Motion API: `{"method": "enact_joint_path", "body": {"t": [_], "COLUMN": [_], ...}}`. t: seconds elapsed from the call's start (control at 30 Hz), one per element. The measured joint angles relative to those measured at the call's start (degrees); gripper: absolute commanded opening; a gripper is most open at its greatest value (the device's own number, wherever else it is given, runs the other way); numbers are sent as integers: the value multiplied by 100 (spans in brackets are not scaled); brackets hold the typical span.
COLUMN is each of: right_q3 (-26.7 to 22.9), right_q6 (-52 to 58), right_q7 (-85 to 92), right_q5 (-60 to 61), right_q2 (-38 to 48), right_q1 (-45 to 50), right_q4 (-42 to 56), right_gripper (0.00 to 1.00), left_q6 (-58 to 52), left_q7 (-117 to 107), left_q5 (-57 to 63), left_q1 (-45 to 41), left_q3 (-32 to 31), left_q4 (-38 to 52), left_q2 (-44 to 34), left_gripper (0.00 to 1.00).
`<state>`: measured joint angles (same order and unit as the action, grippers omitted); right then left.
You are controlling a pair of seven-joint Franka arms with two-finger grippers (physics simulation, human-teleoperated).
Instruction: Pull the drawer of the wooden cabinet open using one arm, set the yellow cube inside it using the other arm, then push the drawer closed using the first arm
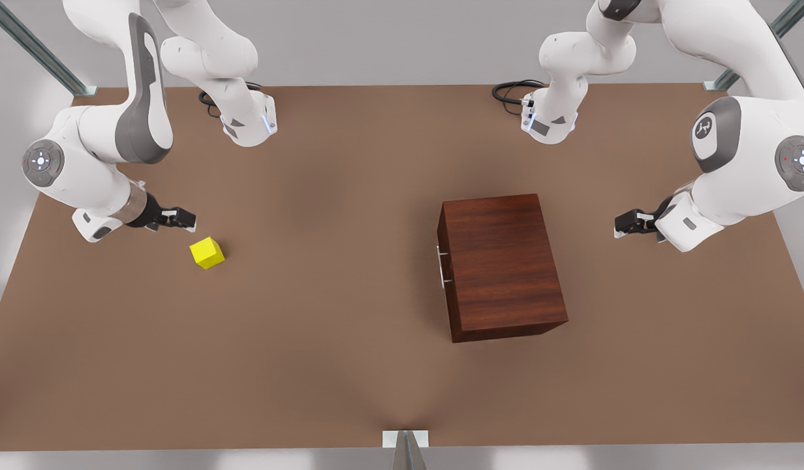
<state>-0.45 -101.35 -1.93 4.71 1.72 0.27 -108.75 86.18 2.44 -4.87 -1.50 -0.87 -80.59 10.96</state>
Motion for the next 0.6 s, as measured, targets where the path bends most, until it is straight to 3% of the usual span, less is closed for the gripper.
{"method": "enact_joint_path", "body": {"t": [0.17, 0.33, 0.5, 0.6], "right_q3": [-45, -95, -114, -101], "right_q6": [88, 186, 41, -137], "right_q7": [-228, -731, -1141, -1395], "right_q5": [19, 23, 122, 224], "right_q2": [-360, -567, -787, -813], "right_q1": [49, -267, -1535, -1763], "right_q4": [388, 440, 375, 293], "right_gripper": [100, 100, 100, 100], "left_q6": [12, 136, 1030, 1758], "left_q7": [-162, -1108, -2201, -2898], "left_q5": [109, 686, 735, 972], "left_q1": [-466, -2833, -3819, -4283], "left_q3": [-17, -31, -59, -50], "left_q4": [3, 39, 1, 333], "left_q2": [30, 755, 1465, 2096], "left_gripper": [100, 100, 100, 100]}}
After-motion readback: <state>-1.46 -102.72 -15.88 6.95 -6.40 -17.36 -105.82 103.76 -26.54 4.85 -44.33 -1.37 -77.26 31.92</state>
